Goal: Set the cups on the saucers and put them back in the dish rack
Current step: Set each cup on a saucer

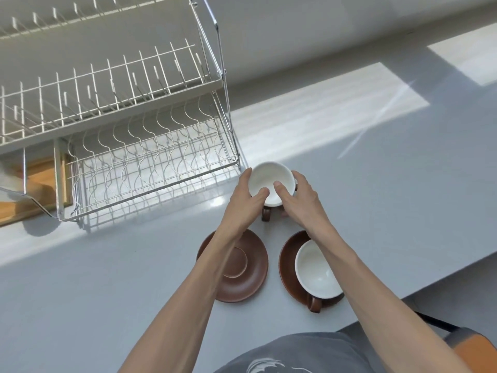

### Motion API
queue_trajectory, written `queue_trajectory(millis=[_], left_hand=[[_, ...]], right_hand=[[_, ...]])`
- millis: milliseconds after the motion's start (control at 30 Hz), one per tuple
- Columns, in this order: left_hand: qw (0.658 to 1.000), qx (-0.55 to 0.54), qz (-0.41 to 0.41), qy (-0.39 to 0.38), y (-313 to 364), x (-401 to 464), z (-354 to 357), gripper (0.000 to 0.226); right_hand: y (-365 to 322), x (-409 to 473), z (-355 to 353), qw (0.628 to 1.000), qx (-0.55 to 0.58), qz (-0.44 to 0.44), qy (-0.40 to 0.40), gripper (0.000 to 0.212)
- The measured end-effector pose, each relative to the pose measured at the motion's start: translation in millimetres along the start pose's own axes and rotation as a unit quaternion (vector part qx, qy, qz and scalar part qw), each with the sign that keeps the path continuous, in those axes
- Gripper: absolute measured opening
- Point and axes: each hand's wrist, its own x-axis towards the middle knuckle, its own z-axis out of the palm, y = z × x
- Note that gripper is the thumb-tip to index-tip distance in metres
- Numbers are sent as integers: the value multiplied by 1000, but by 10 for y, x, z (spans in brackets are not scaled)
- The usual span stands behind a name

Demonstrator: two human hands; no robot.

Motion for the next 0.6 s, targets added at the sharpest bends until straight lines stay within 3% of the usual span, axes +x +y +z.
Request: queue_trajectory(millis=[600], left_hand=[[998, -29, -27, 41, -397, -960, -302, 69]], right_hand=[[115, -852, 415, 999, 11, -38, -33, 65]])
